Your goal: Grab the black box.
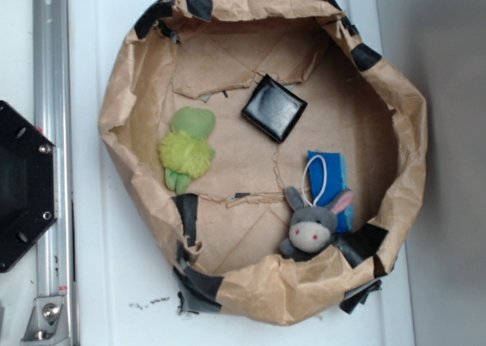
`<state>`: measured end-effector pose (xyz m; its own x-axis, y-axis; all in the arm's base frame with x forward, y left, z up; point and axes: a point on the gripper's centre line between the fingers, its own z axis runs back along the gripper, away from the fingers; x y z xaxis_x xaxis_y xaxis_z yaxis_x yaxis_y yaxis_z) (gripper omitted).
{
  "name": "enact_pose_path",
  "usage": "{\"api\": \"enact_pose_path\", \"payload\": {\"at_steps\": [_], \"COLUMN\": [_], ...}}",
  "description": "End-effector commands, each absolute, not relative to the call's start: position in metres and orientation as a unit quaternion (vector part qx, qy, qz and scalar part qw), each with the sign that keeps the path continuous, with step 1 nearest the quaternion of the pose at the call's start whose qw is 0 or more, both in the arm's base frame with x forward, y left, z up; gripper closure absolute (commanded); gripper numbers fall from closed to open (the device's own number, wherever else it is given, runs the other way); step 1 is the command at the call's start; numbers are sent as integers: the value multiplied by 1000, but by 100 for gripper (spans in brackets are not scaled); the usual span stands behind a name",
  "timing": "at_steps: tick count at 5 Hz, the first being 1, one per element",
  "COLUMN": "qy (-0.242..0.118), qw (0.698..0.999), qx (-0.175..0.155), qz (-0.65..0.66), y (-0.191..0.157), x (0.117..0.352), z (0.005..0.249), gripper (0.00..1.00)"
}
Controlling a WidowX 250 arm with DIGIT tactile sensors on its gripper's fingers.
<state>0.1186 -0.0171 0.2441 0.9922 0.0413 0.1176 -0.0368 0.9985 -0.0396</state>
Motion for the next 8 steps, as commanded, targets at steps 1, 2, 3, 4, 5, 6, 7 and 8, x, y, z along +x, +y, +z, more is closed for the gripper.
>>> {"api": "enact_pose_path", "payload": {"at_steps": [1, 2, 3, 4, 5, 6, 7, 8], "qy": [-59, -54, -44, -45, -50, -47, -47, -47], "qw": [998, 996, 992, 984, 954, 933, 933, 933], "qx": [-19, -5, 1, -1, -10, -31, -31, -31], "qz": [20, 65, 118, 173, 295, 354, 354, 354], "y": [-17, -3, 10, 19, 25, 14, 14, 14], "x": [119, 162, 199, 230, 250, 256, 256, 256], "z": [244, 243, 236, 224, 195, 186, 186, 186], "gripper": [0, 0, 0, 0, 0, 0, 0, 0]}}
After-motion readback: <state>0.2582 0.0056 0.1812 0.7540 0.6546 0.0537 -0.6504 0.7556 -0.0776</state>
